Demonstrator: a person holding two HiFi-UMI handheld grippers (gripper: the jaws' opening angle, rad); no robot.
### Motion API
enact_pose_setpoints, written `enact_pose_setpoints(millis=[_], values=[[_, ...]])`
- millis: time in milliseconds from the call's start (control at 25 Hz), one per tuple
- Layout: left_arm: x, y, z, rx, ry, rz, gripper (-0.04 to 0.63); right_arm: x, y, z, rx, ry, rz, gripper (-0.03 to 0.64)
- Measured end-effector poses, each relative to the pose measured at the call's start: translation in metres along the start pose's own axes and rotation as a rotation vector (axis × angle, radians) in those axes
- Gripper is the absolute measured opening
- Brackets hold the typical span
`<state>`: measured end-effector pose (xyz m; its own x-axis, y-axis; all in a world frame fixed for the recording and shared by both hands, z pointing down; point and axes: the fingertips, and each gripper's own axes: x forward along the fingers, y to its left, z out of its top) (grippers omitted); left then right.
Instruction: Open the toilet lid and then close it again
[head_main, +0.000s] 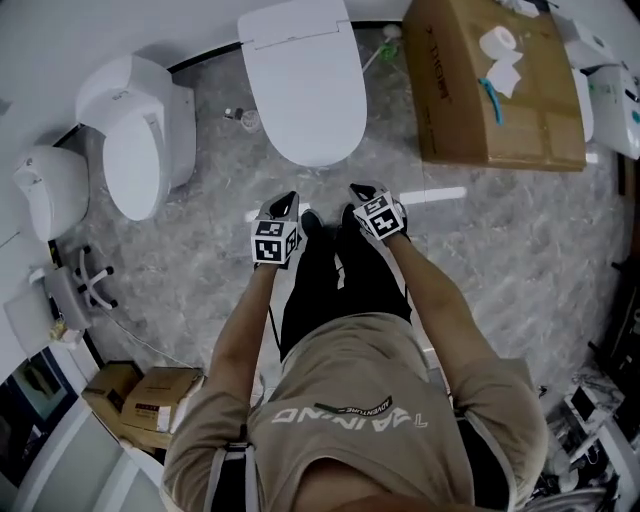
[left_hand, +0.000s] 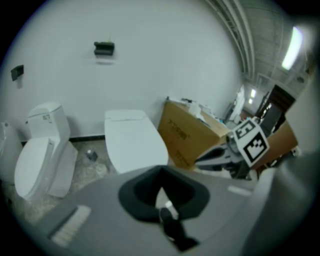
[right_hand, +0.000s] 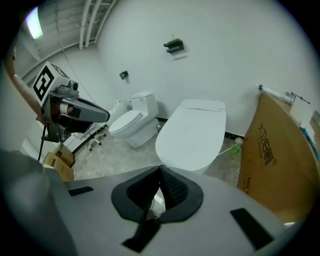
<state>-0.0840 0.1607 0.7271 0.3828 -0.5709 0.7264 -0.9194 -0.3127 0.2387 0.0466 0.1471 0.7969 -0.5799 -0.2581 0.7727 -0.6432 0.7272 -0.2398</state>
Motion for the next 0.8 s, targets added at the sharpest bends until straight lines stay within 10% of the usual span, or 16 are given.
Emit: enact_pose_setpoints(millis=[520, 800], values=[[0.176, 0.047, -0.118, 0.060, 0.234, -0.058, 0.002, 0.137, -0.053, -0.055, 0.202, 0.075, -0.077, 0.011], [0.222, 0.048, -0.121, -0.106, 0.181, -0.025, 0.002, 0.167, -0.072, -0.078, 0.180, 0.058, -0.067, 0.011]])
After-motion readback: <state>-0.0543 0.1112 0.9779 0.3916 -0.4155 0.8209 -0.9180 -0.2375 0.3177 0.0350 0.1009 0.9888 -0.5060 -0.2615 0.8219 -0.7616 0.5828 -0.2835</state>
